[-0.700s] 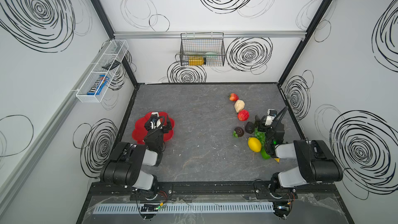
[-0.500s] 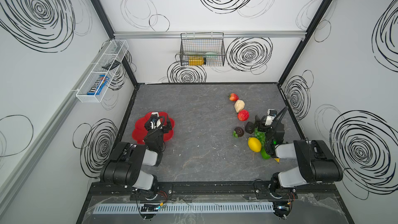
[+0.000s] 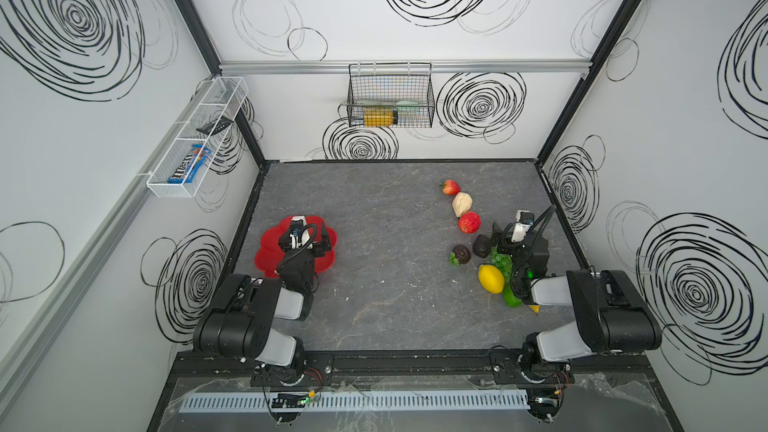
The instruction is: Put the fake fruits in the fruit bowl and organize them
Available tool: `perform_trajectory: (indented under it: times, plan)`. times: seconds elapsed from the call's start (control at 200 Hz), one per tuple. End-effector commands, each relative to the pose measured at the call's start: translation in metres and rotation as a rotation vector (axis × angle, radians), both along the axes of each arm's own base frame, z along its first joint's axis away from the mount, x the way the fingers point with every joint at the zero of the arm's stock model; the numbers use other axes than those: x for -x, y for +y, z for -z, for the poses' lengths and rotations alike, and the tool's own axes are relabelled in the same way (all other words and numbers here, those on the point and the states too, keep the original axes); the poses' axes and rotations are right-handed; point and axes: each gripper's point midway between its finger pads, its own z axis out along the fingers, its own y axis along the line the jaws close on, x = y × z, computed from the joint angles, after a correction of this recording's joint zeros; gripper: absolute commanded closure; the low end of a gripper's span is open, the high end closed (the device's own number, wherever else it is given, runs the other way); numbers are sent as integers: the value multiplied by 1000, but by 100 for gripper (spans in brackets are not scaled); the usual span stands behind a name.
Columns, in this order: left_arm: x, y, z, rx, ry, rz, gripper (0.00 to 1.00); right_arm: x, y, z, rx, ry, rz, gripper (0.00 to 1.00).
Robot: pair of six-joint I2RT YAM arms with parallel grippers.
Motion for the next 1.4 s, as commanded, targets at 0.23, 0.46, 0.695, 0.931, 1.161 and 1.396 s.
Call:
perform_trajectory:
  times: [0.23, 0.46, 0.695, 0.931, 1.161, 1.396]
  plan:
    - [1, -23, -20, -33, -84, 144, 4, 6, 9, -22, 36, -93, -19, 3]
    - [29, -25, -42, -61, -192, 115, 4, 29, 20, -48, 116, -174, -3, 3]
    - [47, -49, -78, -154, -238, 35, 4, 54, 33, -96, 118, -307, -22, 3]
    - [45, -95, -105, 89, -139, 94, 4, 71, 43, -158, -201, -370, -77, 3]
    - [48, -88, -71, 455, 156, 25, 4, 90, 51, -170, -392, -279, -126, 3]
    - [57, -86, -44, 467, 270, 86, 4, 112, 65, -147, -508, -292, -256, 3]
